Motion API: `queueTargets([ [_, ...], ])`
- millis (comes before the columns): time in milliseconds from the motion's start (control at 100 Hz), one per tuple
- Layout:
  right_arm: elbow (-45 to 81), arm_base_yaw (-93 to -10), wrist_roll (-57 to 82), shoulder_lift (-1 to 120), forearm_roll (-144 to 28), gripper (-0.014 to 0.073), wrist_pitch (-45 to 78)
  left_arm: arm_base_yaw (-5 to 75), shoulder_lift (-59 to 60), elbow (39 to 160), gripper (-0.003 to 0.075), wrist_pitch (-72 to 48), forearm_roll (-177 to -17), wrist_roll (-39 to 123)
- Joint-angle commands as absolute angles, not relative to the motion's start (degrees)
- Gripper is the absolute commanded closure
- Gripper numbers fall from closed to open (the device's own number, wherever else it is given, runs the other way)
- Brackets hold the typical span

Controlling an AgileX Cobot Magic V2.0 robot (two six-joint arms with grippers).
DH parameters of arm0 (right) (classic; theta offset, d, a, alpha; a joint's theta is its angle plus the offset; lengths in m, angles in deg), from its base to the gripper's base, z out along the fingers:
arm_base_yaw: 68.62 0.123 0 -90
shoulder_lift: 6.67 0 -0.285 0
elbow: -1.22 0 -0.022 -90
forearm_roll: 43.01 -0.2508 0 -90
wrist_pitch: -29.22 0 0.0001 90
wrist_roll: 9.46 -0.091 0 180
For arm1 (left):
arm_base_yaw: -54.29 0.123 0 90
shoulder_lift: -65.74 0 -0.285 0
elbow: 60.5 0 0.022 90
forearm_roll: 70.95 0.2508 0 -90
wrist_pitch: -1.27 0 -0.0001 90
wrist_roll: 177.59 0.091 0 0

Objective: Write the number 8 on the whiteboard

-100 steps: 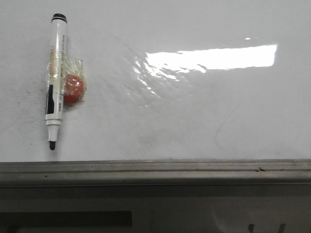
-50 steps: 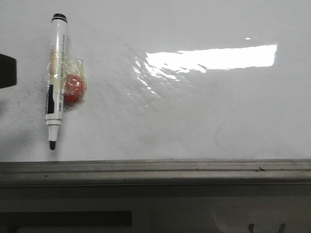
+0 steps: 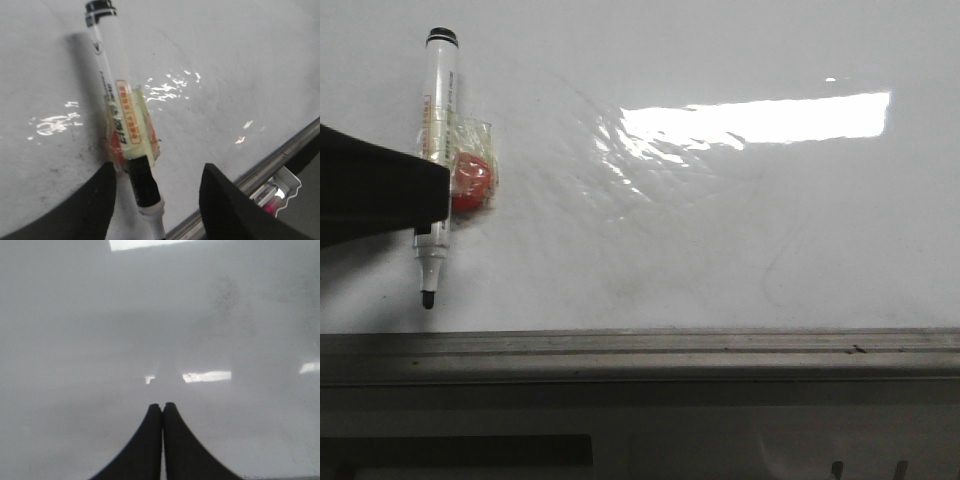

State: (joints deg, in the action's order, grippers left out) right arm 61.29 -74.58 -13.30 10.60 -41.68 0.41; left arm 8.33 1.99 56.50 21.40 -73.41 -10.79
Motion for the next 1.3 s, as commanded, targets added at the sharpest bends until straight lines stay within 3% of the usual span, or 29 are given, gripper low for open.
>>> queueTargets([
  [0,59.9,-74.6,-12.7,11.9,-41.5,0.0657,5.4,7.5,0.4,58.3,0.0369,26.1,-75.8,-11.5],
  [370,59.9,-74.4,-12.7,11.9,-41.6,0.0657,7.0,7.6,-6.2,58.3,0.0392,30.4,-82.3,-11.5],
  [480,59.9,-70.2,-12.9,11.9,-42.1,0.0657,7.0,7.6,-6.9,58.3,0.0513,30.0,-82.3,-11.5],
  [500,59.9,-68.7,-12.9,11.9,-42.1,0.0657,6.8,7.6,-7.0,58.3,0.0575,29.7,-82.3,-11.5],
  [600,59.9,-60.4,-12.9,11.9,-42.1,0.0657,5.1,7.6,-7.4,58.3,0.0743,28.3,-82.2,-11.5],
  [810,56.9,-44.9,-12.3,17.1,-42.2,0.0628,1.0,7.4,-6.7,58.3,0.0741,27.9,-77.4,-11.6],
  [1060,48.5,-29.0,-12.3,30.8,-43.0,0.0305,6.3,7.1,-4.5,58.3,0.0741,33.8,-57.4,-11.6],
  [1290,40.3,-19.8,-12.4,45.4,-45.2,0.0291,11.1,6.9,-4.5,58.3,0.0741,37.9,-43.3,-11.6],
])
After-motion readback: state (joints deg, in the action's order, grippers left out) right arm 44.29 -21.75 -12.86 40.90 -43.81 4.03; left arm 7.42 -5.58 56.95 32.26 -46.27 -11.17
